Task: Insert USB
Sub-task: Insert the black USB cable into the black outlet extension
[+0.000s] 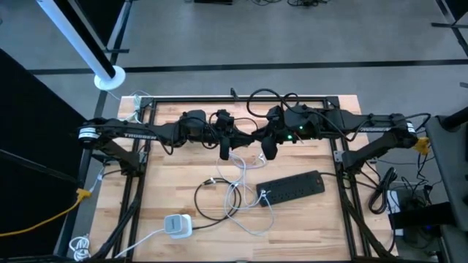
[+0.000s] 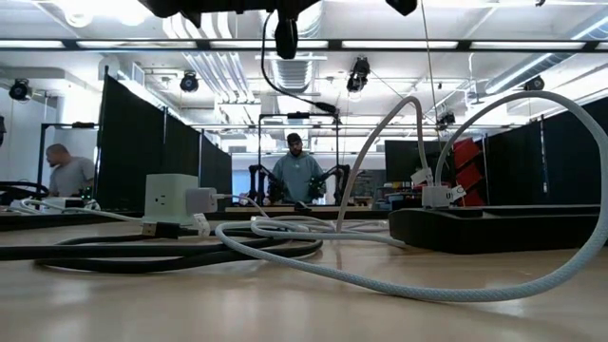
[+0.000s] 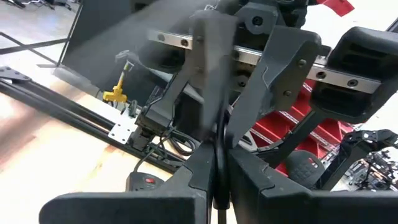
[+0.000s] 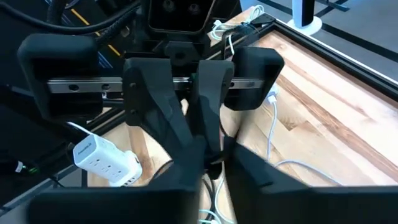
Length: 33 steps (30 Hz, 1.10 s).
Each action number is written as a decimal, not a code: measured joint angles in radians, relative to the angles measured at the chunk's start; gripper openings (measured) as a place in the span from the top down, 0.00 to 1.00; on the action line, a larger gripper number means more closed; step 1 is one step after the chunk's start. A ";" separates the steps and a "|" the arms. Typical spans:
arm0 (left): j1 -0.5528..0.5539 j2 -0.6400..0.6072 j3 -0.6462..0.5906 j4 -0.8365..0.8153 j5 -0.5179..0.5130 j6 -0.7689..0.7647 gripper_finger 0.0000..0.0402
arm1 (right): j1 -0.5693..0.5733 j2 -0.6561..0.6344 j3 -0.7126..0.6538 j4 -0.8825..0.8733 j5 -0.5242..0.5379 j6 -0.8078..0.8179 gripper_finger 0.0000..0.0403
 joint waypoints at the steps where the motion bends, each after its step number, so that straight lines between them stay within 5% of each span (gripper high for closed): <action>1: 0.000 -0.002 0.000 0.001 0.000 0.000 0.95 | 0.000 -0.005 0.000 0.000 -0.001 0.009 0.97; 9: 0.001 -0.023 0.004 0.007 0.063 0.049 0.93 | 0.001 -0.045 -0.002 -0.001 -0.017 0.040 0.99; 23: -0.015 -0.073 0.003 -0.037 0.278 0.062 0.38 | -0.011 -0.175 -0.003 -0.020 0.020 0.118 1.00; 33: -0.031 -0.081 0.003 -0.043 0.274 0.140 0.35 | -0.041 -0.367 -0.001 0.022 0.063 0.148 1.00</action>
